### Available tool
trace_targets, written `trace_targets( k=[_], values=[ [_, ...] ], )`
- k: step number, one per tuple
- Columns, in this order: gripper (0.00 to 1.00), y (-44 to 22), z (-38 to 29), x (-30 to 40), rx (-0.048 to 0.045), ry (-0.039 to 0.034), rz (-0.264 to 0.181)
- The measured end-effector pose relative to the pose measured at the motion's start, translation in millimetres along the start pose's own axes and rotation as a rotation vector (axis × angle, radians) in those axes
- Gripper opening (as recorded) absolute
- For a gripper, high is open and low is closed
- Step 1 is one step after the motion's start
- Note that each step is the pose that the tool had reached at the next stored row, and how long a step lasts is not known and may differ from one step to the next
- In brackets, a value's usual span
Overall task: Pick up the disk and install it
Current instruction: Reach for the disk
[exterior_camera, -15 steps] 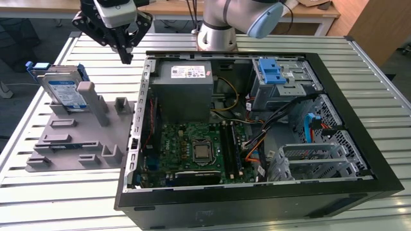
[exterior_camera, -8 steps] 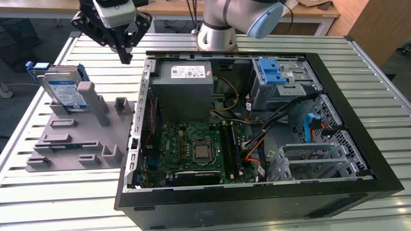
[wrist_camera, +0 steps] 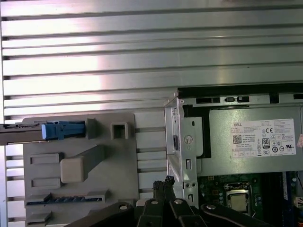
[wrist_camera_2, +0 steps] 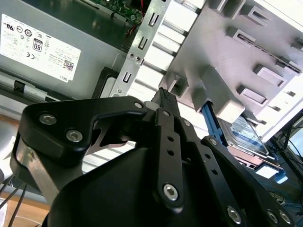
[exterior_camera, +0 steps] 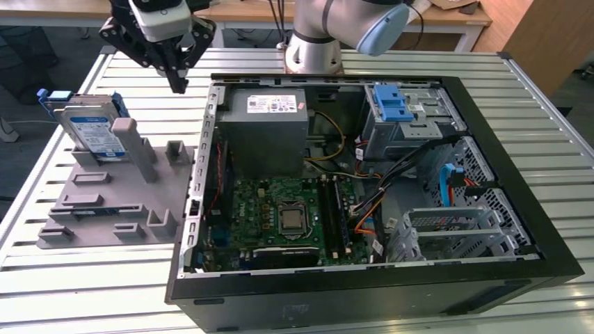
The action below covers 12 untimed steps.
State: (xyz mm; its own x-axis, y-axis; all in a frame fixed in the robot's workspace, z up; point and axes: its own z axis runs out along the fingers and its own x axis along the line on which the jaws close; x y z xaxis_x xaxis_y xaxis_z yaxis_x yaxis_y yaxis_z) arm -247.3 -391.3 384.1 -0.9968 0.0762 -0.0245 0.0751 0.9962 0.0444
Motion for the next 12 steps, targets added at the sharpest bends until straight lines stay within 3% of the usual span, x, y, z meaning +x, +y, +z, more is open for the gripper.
trace_targets(
  k=[12],
  values=[
    [0.11,-0.3,0.8,3.0,0.0,0.0,0.0]
  ],
)
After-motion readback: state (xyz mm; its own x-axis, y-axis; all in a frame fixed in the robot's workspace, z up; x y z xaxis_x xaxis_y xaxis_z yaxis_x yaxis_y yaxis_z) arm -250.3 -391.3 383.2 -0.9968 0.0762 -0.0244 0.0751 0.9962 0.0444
